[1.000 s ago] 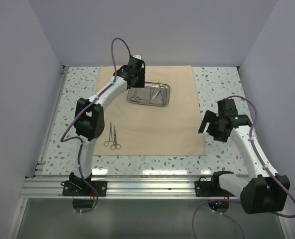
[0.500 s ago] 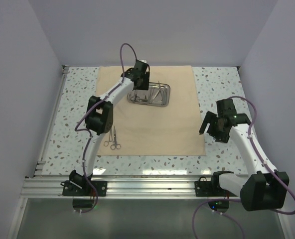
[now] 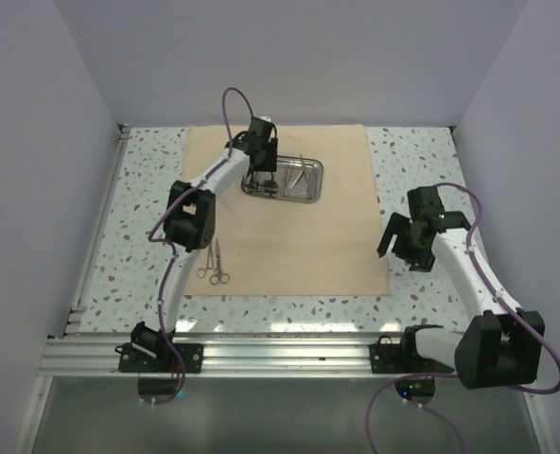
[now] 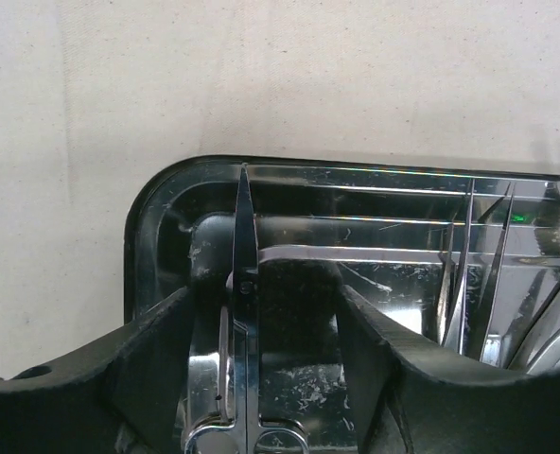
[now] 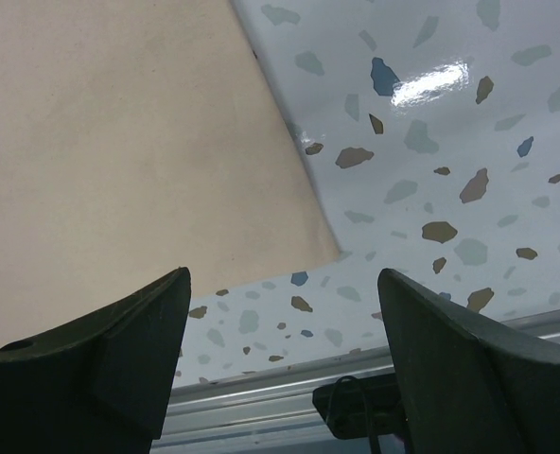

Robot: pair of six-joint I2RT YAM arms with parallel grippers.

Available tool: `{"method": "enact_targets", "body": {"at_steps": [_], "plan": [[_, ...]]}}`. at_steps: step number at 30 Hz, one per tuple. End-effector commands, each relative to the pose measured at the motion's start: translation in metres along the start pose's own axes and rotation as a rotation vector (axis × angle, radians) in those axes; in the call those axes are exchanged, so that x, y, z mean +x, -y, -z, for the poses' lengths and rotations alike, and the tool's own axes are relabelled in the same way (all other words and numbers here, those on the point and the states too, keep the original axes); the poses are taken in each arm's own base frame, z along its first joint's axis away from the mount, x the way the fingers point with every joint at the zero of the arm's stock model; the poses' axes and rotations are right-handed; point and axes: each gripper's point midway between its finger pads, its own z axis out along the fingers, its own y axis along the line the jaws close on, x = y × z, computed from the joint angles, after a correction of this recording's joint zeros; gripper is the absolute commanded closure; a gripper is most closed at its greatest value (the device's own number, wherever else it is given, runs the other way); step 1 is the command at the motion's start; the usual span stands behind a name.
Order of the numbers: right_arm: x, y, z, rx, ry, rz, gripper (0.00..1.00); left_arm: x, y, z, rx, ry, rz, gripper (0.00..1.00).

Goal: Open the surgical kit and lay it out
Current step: Pick up the medical item from the container.

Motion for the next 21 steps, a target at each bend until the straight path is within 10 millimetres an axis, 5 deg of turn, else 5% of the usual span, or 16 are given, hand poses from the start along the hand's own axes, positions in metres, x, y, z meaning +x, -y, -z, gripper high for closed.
{"method": "enact_targets", "body": {"at_steps": [1, 14, 21], "plan": [[-0.015, -0.005, 0.006, -0.001, 0.045, -0.013, 0.16, 0.0, 0.0, -0.008, 0.018, -0.001, 0.015, 0.36], [-0.02, -0.011, 0.0, -0.005, 0.032, -0.014, 0.16, 0.066, -0.019, -0.028, -0.034, -0.152, -0.025, 0.72], [-0.023, -0.012, 0.0, -0.006, 0.033, -0.003, 0.16, 0.082, -0.028, -0.031, -0.061, -0.197, -0.034, 1.0]]}}
